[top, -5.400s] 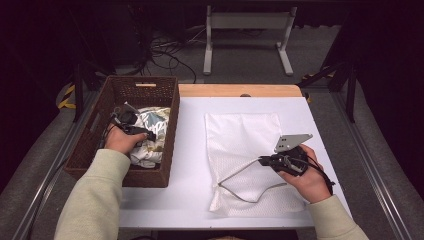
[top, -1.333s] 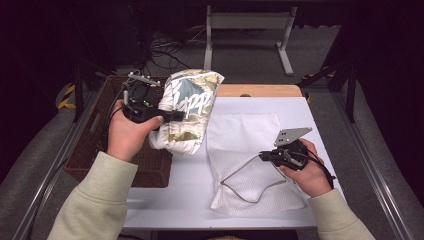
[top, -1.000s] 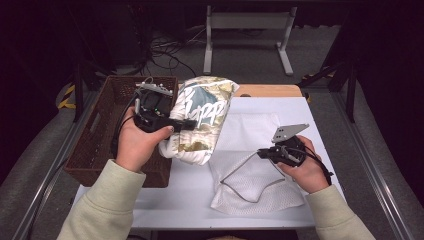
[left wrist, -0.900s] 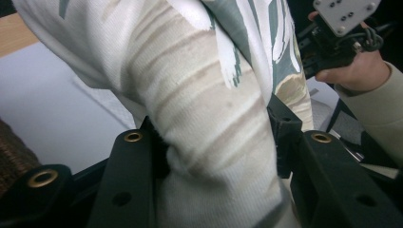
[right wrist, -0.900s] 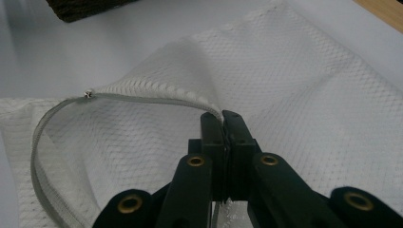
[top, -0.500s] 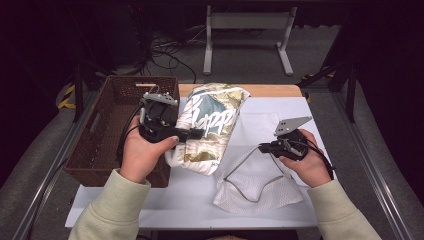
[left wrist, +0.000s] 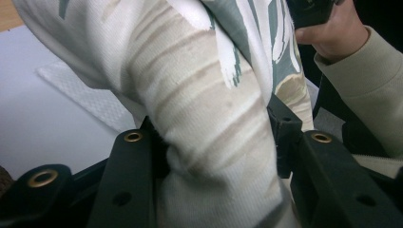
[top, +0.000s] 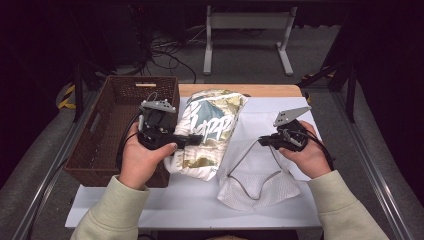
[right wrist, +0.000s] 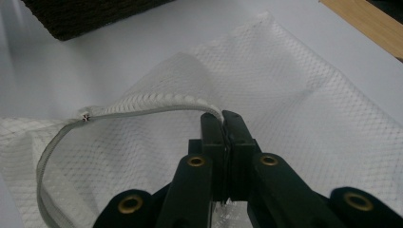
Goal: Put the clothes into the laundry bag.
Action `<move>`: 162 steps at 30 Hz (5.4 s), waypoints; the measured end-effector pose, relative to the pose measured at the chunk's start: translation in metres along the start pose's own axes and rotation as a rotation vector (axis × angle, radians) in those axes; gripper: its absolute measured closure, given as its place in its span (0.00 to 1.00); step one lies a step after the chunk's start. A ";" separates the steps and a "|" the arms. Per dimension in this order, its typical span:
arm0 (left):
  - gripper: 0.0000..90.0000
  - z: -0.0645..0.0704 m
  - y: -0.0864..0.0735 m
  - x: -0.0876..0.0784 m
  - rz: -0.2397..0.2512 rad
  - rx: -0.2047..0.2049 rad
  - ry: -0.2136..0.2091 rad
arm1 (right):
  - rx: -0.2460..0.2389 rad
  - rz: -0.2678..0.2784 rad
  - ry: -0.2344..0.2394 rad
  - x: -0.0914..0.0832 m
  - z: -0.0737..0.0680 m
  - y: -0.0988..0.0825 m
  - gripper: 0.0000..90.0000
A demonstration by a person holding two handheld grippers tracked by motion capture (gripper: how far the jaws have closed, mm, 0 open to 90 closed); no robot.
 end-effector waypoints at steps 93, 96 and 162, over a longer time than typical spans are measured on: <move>0.62 0.055 -0.015 0.152 -0.493 0.192 -0.243 | -0.035 0.025 0.019 -0.003 -0.022 -0.003 0.99; 0.62 0.051 -0.020 0.148 -0.498 0.146 -0.203 | -0.039 0.033 0.013 -0.007 -0.024 -0.006 0.99; 0.61 0.013 0.012 0.177 -0.263 -0.121 0.042 | -0.129 0.064 0.033 -0.007 -0.054 0.011 0.99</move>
Point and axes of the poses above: each handheld gripper's, and its own axes: x roughly forward along the jaws, y roughly out of its top, z roughly to its right, the point moved 2 cm from there along x, roughly forward along the jaws, and after that the axes turned 13 degrees about -z, right-handed, at the moved point
